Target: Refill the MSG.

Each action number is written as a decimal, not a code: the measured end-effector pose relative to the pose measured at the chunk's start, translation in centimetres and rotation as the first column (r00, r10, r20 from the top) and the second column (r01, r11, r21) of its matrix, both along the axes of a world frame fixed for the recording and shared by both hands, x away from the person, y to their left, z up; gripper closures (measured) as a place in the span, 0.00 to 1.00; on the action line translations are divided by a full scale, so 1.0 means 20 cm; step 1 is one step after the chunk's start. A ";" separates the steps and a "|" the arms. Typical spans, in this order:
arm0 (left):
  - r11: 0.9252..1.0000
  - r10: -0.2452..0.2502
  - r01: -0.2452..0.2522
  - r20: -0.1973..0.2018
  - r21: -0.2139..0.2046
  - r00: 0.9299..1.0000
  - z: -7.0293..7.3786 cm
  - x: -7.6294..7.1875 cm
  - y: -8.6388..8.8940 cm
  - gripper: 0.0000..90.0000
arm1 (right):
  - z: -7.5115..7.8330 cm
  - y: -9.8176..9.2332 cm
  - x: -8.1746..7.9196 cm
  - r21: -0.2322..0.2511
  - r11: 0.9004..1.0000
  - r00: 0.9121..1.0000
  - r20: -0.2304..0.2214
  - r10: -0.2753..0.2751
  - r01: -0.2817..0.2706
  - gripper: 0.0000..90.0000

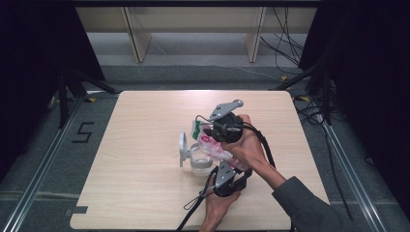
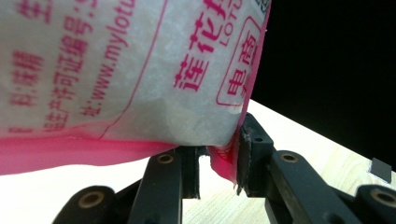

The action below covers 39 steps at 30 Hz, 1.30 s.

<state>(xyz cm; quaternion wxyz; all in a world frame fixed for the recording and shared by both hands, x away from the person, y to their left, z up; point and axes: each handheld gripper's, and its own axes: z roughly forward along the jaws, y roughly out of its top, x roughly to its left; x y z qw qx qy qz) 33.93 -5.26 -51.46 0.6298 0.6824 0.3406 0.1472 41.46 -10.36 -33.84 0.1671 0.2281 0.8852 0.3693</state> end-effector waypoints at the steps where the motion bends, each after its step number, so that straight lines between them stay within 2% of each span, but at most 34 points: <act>1: 1.000 0.003 -0.003 -0.001 -0.009 1.000 0.00 0.00 0.00 0.80 | 0.00 0.00 0.00 -0.005 1.000 1.000 -0.008 0.003 -0.003 1.00; 3: 1.000 0.005 -0.005 -0.002 -0.010 1.000 0.00 0.00 0.00 0.81 | 0.00 0.01 0.00 0.000 1.000 1.000 -0.015 -0.008 0.008 1.00; 6: 1.000 0.008 -0.008 -0.002 -0.010 1.000 0.00 0.00 0.01 0.81 | 0.01 0.01 0.00 -0.003 1.000 1.000 0.005 0.004 -0.004 1.00; 7: 1.000 0.011 -0.011 -0.007 -0.008 1.000 0.00 0.00 0.01 0.81 | 0.01 0.01 0.00 -0.012 1.000 1.000 -0.010 -0.006 0.006 1.00; 8: 1.000 0.018 -0.018 -0.013 0.001 1.000 0.01 0.00 0.01 0.81 | 0.01 0.02 0.00 -0.011 1.000 1.000 -0.006 0.000 0.000 1.00; 9: 1.000 0.007 -0.007 -0.006 0.005 1.000 0.01 0.01 0.01 0.81 | 0.00 0.02 0.01 -0.020 1.000 1.000 0.018 0.003 -0.003 1.00; 14: 1.000 0.014 -0.015 -0.008 -0.007 1.000 0.01 0.01 0.01 0.81 | 0.01 0.02 0.01 -0.009 1.000 1.000 0.011 0.015 -0.015 1.00; 16: 1.000 0.014 -0.014 -0.012 -0.012 1.000 0.00 0.01 0.01 0.81 | 0.00 0.03 0.00 -0.020 1.000 1.000 -0.006 0.003 -0.004 1.00; 17: 1.000 0.011 -0.011 -0.016 -0.017 1.000 0.00 0.01 0.01 0.81 | 0.00 0.03 0.01 -0.030 1.000 1.000 0.019 0.009 -0.008 1.00; 19: 1.000 0.009 -0.009 -0.014 -0.010 1.000 0.01 0.01 0.01 0.81 | 0.00 0.03 0.01 -0.037 0.999 1.000 0.015 0.008 -0.007 1.00; 20: 1.000 0.012 -0.012 -0.014 -0.011 1.000 0.01 0.01 0.01 0.81 | 0.00 0.03 0.01 -0.030 0.999 1.000 0.002 0.012 -0.012 1.00; 21: 1.000 0.014 -0.014 -0.014 -0.012 1.000 0.01 0.01 0.02 0.81 | 0.00 0.03 0.00 -0.021 1.000 1.000 0.002 -0.008 0.008 1.00; 23: 1.000 0.011 -0.012 -0.011 -0.013 1.000 0.01 0.01 0.02 0.81 | 0.00 0.03 0.01 -0.022 1.000 1.000 0.016 0.009 -0.009 1.00; 25: 1.000 0.011 -0.012 -0.014 -0.009 1.000 0.01 0.01 0.02 0.81 | 0.00 0.04 0.01 -0.024 1.000 1.000 0.011 0.018 -0.018 1.00; 28: 1.000 0.015 -0.015 -0.017 -0.022 1.000 0.01 0.01 0.02 0.81 | 0.00 0.04 0.01 -0.026 1.000 1.000 0.004 0.005 -0.005 1.00; 39: 1.000 0.020 -0.020 -0.014 -0.017 1.000 0.01 0.01 0.02 0.81 | 0.00 0.04 0.00 -0.020 1.000 1.000 0.007 0.008 -0.008 1.00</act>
